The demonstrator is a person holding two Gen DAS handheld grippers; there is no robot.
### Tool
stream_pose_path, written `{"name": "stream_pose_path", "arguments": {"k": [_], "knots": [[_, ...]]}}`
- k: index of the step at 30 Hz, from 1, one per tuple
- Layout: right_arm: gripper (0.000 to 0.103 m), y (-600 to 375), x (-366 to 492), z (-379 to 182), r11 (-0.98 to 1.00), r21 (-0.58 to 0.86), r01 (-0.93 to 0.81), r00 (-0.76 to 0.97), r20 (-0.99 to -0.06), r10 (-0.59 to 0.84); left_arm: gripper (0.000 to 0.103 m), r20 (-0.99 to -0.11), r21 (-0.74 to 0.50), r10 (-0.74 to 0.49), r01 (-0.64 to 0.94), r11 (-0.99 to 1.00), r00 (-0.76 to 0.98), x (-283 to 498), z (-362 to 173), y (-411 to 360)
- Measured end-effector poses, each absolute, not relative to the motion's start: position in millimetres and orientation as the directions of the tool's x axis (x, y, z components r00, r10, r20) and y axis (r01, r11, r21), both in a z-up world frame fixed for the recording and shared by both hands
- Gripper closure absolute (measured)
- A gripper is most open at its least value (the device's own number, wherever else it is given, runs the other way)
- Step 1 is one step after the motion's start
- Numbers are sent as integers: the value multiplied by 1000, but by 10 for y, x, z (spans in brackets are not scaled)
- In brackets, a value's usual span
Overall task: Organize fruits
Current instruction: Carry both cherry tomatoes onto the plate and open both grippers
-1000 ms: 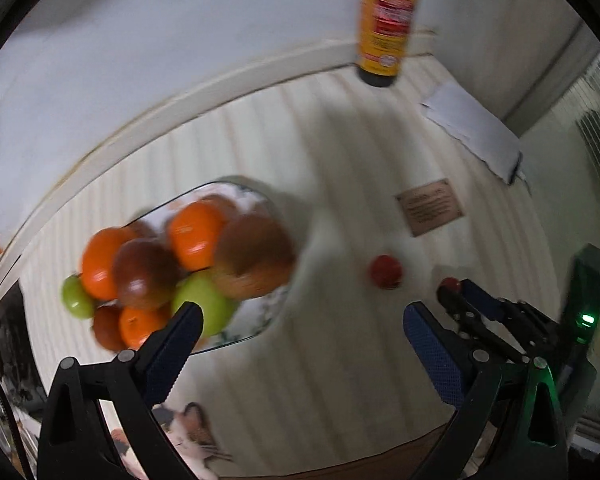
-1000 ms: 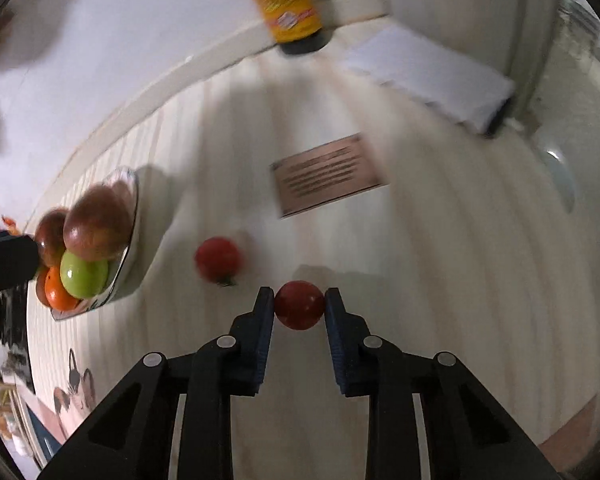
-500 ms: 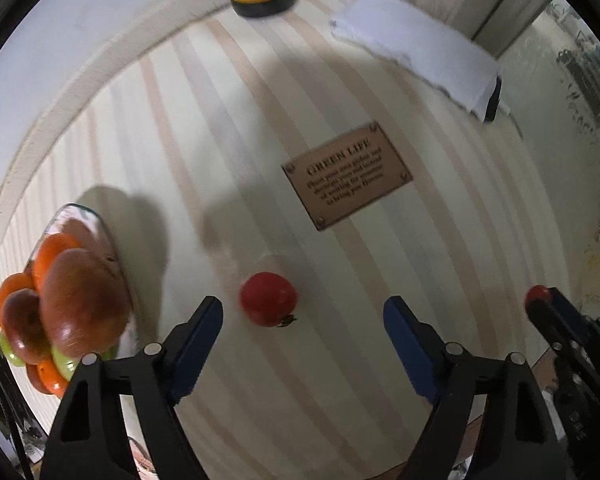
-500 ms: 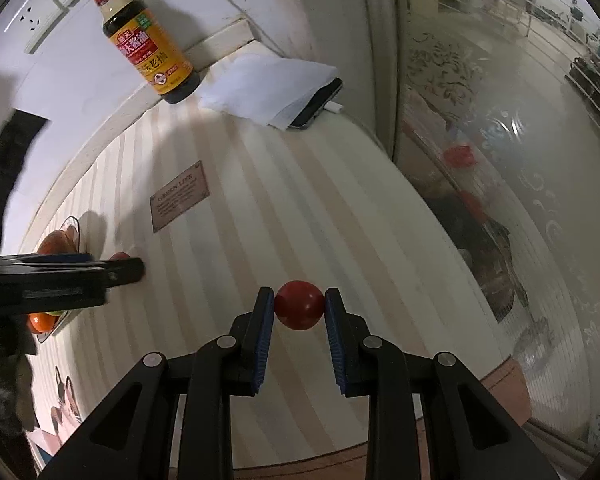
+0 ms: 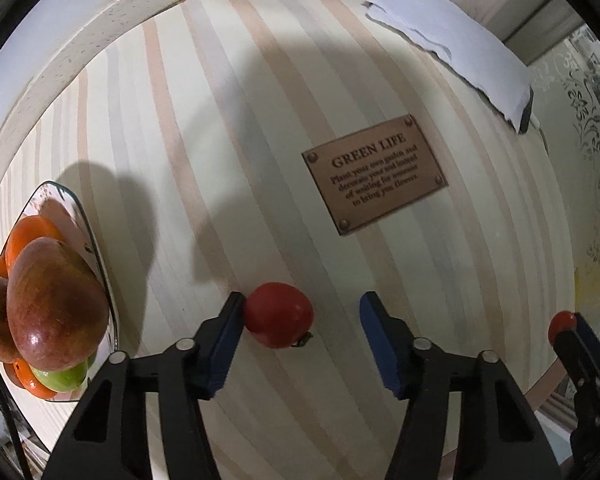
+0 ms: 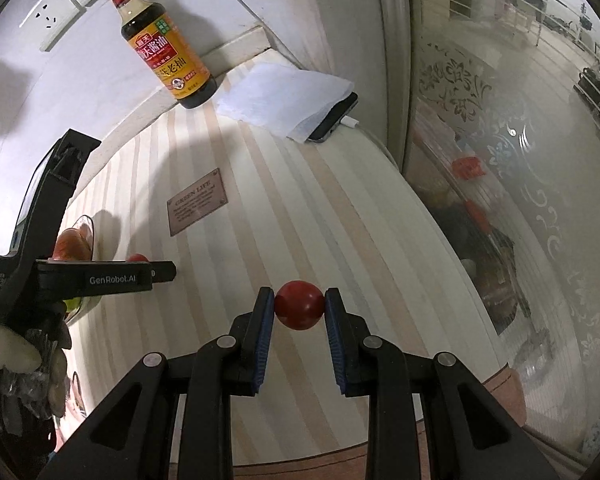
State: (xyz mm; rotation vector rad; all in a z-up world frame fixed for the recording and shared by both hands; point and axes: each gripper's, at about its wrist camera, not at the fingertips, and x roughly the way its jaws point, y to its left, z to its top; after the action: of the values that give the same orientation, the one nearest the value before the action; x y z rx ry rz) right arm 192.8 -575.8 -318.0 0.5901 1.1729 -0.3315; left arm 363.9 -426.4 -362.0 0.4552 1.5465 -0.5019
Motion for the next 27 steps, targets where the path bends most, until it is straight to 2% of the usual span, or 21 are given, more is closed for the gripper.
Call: {"name": "stream_pose_path", "arguments": {"k": [3, 5, 11, 17, 27], "knots": [[75, -5735, 1928, -3160, 809, 260, 528, 367, -928, 59, 69, -999, -45, -35, 556, 830, -29, 3708, -3569, -4202], [75, -5708, 1935, -3159, 812, 261, 522, 366, -928, 62, 73, -999, -51, -41, 546, 837, -29, 3775, -3535, -4148], [75, -5603, 1972, -3116, 822, 267, 504, 373, -925, 72, 74, -996, -85, -78, 529, 844, -36, 3843, -3540, -3894], [75, -5441, 2089, -3024, 837, 280, 469, 383, -919, 93, 74, -988, -151, -149, 503, 851, -43, 3677, -3324, -3605], [75, -4614, 2505, -2688, 891, 345, 294, 426, -882, 202, 74, -952, -283, -305, 310, 908, 24, 3584, -2507, -2160]]}}
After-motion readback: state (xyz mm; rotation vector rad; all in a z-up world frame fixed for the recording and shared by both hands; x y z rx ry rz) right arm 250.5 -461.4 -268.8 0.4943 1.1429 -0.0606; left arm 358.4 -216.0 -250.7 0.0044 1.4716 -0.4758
